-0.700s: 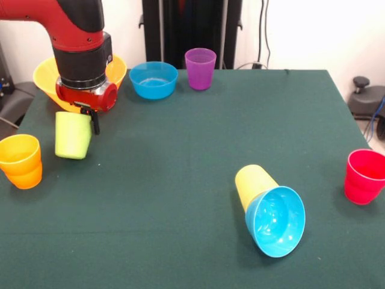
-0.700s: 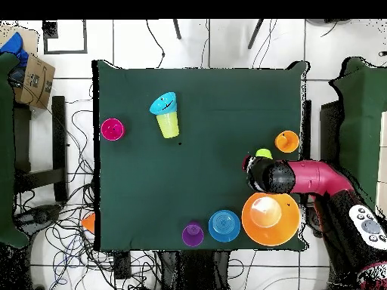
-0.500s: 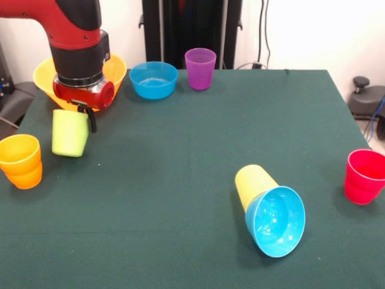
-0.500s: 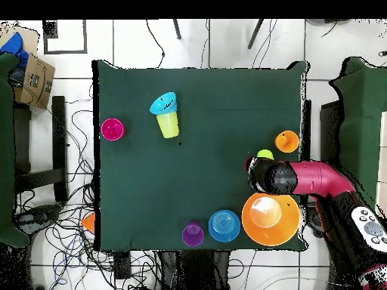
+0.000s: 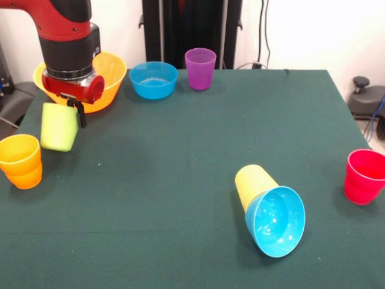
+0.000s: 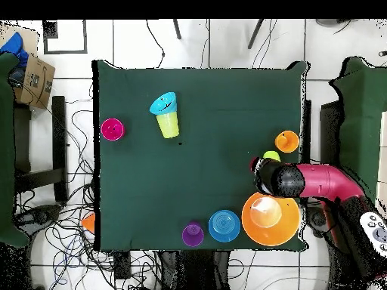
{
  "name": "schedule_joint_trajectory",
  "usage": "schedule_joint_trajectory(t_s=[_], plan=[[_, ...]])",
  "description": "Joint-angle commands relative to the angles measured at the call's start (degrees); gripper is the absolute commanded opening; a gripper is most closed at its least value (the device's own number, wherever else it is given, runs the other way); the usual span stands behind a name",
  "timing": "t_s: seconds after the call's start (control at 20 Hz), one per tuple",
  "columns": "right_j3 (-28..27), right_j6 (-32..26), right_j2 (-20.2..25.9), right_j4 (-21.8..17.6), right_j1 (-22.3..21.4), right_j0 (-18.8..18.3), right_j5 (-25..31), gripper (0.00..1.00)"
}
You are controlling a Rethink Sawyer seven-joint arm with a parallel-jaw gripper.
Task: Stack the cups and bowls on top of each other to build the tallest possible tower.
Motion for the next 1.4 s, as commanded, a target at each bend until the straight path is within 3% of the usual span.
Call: schedule_joint_trajectory(t_s=[0.05, 0.45, 0.8, 1.4], plan=[[3.5, -4.9, 0.6, -0.8, -0.5, 1.7, -1.1, 0.00], [4.1, -2.8, 0.5, 0.2, -0.2, 2.4, -1.2, 0.00], [5.4, 1.6, 0.9, 5.7, 0.1, 3.1, -0.1, 0.00], [2.2, 11.5, -3.5, 13.5, 4.2, 10.6, -4.4, 0.00]])
